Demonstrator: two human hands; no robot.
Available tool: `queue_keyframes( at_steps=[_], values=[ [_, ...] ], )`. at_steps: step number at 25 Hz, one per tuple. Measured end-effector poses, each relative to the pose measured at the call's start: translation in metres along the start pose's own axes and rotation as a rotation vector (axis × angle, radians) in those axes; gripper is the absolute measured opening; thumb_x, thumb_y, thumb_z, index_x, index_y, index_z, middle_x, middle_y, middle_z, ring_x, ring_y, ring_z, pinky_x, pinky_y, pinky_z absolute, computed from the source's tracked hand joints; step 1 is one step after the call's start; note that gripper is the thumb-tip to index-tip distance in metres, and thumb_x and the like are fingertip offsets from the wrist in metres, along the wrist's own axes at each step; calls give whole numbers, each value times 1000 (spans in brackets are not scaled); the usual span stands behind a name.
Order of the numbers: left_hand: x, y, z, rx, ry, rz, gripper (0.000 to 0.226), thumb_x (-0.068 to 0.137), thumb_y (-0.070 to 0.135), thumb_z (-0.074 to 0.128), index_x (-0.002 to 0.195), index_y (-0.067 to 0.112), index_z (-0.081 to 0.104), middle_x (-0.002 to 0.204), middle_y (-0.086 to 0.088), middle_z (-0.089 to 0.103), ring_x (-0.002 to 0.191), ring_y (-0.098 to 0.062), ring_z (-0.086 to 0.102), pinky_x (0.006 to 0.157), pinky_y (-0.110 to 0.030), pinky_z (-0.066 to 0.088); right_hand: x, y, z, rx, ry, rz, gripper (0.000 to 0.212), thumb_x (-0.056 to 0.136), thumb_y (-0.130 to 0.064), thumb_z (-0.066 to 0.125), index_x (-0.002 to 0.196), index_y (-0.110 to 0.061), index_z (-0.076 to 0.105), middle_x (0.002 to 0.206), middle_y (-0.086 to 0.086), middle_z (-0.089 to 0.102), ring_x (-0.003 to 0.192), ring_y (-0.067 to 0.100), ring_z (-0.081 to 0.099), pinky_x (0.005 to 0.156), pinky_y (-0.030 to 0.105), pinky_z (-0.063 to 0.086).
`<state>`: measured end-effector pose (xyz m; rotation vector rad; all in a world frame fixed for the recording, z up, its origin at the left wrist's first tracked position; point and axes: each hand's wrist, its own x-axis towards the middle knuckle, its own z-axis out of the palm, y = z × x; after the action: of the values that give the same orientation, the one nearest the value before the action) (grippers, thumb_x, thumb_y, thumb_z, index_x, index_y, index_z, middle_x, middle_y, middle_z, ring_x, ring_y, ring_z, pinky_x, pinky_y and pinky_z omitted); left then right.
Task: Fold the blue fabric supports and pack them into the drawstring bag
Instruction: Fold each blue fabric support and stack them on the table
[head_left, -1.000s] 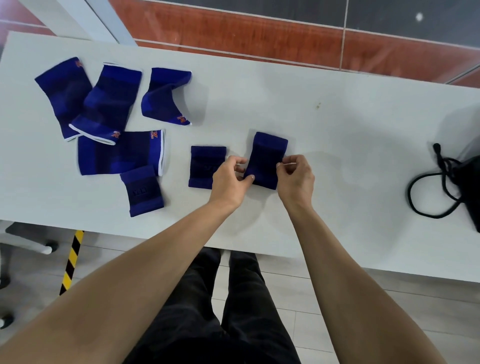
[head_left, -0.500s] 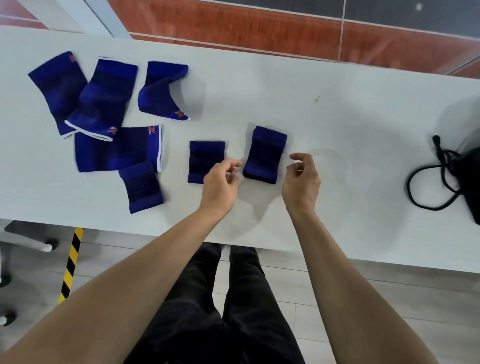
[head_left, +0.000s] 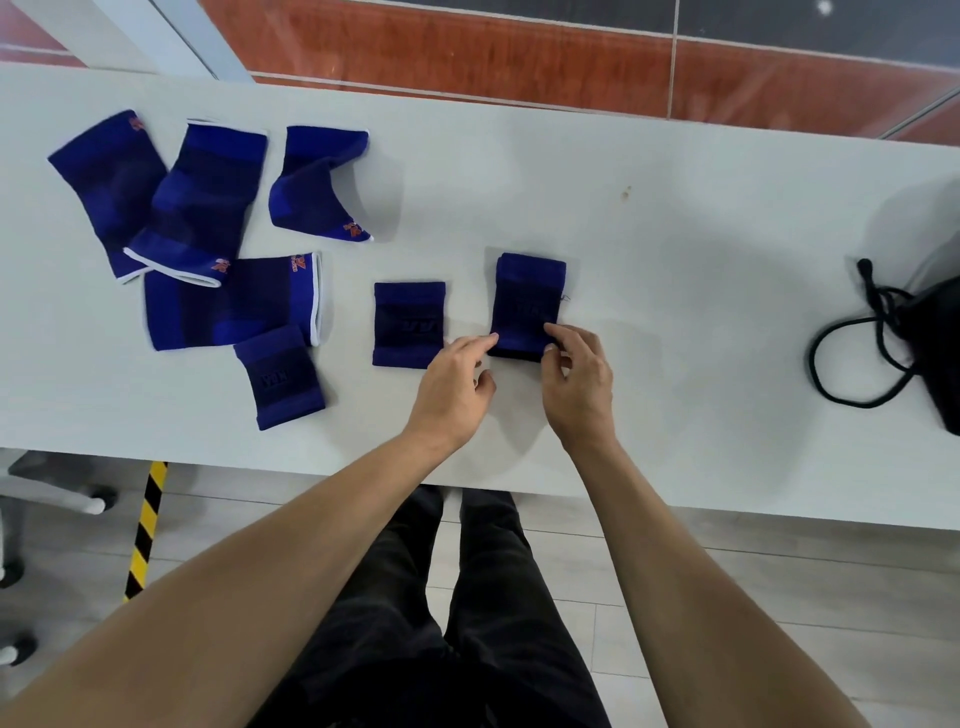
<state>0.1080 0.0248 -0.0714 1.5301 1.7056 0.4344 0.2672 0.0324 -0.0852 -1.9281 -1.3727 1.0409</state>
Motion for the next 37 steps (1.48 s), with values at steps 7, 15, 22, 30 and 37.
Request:
queue_keyframes(
  at_steps=[7, 15, 22, 30, 37],
  values=[
    [15, 11, 2, 105, -47, -61, 60, 87, -7, 61, 140, 20, 49, 122, -8, 48, 110, -24, 52, 94, -28, 46, -7, 8, 1, -219, -153, -181, 60, 82, -12, 72, 140, -17, 55, 140, 3, 47, 128, 23, 45, 103, 25, 41],
    [29, 11, -3, 27, 14, -74, 34, 97, 7, 56, 131, 11, 56, 124, -8, 55, 106, -22, 57, 87, -24, 44, -3, 13, 0, -235, -177, -226, 69, 77, -1, 74, 141, -17, 53, 131, 5, 50, 120, 25, 48, 103, 33, 46],
    [27, -7, -18, 3, -12, 55, 26, 96, 26, 65, 118, 12, 67, 101, 1, 50, 85, -19, 57, 81, -30, 51, 6, 12, -9, -131, -73, -87, 22, 92, -23, 71, 114, -26, 71, 104, -15, 59, 99, 18, 48, 86, 30, 47],
    [40, -1, -19, 64, -76, -71, 30, 99, 33, 59, 115, 8, 66, 113, -3, 59, 96, -17, 58, 88, -39, 51, 12, 8, -7, -119, -107, 38, 20, 101, -33, 54, 99, -16, 66, 83, -8, 56, 81, 18, 54, 83, 41, 47],
    [51, 12, -10, 147, -80, -198, 46, 105, 42, 41, 87, 4, 59, 100, -9, 57, 86, -27, 59, 73, -40, 49, 23, -10, -2, -249, -98, 119, 34, 105, -39, 42, 82, -17, 52, 79, 0, 58, 81, 27, 54, 85, 44, 44]
  ],
)
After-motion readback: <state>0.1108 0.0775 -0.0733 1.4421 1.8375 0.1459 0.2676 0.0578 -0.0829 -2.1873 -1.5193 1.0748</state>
